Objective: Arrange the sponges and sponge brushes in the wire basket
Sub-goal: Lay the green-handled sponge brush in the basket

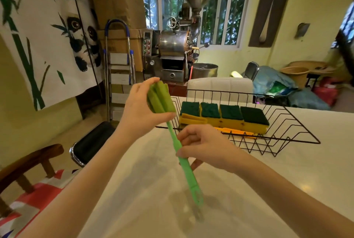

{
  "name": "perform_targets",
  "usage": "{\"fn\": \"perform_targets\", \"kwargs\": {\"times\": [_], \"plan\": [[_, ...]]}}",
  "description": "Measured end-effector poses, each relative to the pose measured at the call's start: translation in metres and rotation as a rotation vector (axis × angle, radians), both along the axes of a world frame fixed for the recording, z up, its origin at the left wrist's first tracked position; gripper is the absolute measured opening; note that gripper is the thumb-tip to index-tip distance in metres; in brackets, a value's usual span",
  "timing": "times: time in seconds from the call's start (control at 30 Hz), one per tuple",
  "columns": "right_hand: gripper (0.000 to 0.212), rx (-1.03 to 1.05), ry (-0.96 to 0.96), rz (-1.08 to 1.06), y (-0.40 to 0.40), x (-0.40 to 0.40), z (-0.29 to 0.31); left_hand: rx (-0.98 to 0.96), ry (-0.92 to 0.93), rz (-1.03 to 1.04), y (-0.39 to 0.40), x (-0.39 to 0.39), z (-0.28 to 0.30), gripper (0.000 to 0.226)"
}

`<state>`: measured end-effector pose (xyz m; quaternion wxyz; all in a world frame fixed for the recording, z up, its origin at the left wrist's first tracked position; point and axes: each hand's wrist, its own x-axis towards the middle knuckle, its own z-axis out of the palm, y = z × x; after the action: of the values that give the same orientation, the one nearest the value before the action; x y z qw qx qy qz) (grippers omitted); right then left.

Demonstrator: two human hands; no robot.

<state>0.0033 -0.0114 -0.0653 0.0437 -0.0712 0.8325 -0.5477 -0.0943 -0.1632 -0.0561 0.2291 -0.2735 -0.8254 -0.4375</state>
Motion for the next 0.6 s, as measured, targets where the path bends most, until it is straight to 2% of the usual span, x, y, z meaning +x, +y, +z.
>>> {"fn": "perform_targets", "kwargs": {"times": [0.27,0.37,0.43,0.47,0.53,0.6], "plan": [[0.018,-0.028,0.053,-0.162,0.07,-0.002,0.024,0.032,0.0,-0.183,0.088,-0.026,0.024,0.09],[0.017,-0.124,0.043,-0.188,0.095,-0.006,0.027,0.123,-0.018,-0.278,0.114,-0.026,0.027,0.102],[0.017,-0.239,0.055,-0.202,0.11,-0.012,0.029,0.178,-0.071,-0.33,0.129,-0.028,0.028,0.103],[0.018,-0.311,0.077,-0.212,0.116,-0.015,0.03,0.205,-0.152,-0.361,0.137,-0.031,0.029,0.098],[0.022,-0.467,0.137,-0.254,0.125,-0.022,0.031,0.289,-0.457,-0.437,0.148,-0.036,0.032,0.081],[0.022,-0.558,0.217,-0.314,0.131,-0.029,0.03,0.203,-0.722,-0.553,0.145,-0.039,0.03,0.061]]}}
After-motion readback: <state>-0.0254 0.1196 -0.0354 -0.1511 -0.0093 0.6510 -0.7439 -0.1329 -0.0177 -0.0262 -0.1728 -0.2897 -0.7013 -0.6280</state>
